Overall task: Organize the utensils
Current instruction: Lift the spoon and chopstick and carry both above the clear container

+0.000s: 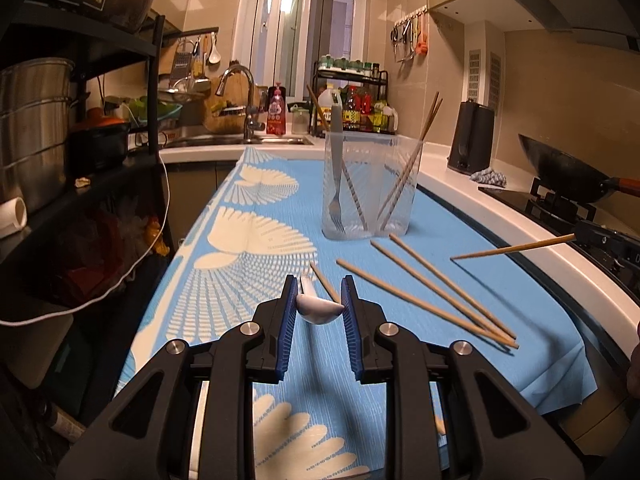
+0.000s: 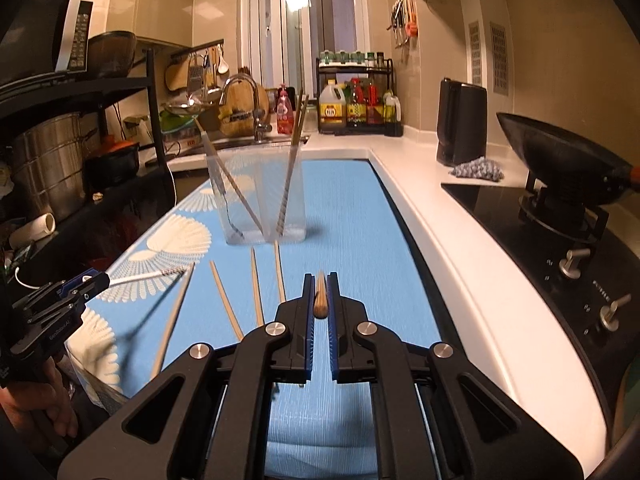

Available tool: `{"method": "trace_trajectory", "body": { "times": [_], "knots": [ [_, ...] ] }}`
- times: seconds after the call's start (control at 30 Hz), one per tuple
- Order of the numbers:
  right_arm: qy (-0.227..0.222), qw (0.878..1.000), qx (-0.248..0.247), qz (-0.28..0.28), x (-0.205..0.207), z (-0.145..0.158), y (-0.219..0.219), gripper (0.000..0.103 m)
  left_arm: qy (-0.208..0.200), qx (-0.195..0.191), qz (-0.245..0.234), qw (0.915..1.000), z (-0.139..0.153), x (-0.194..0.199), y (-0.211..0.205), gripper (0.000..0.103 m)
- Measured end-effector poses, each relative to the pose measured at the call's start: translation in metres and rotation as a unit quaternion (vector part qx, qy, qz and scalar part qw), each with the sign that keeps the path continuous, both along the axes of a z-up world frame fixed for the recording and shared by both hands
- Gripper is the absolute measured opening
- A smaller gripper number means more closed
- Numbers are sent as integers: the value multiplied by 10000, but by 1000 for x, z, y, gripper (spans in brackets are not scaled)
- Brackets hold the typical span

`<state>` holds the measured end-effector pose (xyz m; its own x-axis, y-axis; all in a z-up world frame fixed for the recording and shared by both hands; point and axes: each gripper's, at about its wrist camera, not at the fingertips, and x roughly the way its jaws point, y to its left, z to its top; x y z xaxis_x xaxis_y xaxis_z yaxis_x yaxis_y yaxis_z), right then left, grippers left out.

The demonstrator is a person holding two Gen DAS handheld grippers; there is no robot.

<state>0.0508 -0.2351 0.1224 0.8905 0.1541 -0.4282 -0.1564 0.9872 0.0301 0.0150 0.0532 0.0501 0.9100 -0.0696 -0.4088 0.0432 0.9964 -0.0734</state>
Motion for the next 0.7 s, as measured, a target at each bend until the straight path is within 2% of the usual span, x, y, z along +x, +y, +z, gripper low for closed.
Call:
{"method": "trace_trajectory", "body": {
  "times": [0.4,0.7],
  "knots": [
    [-259,9994,130,188,42,55,8,6,-377,191,-180,9989,54,39,4,22],
    [-222,9985,188,469,71,84,22,6,-82,-8,-376,9993,82,72,7,20]
  ]
}}
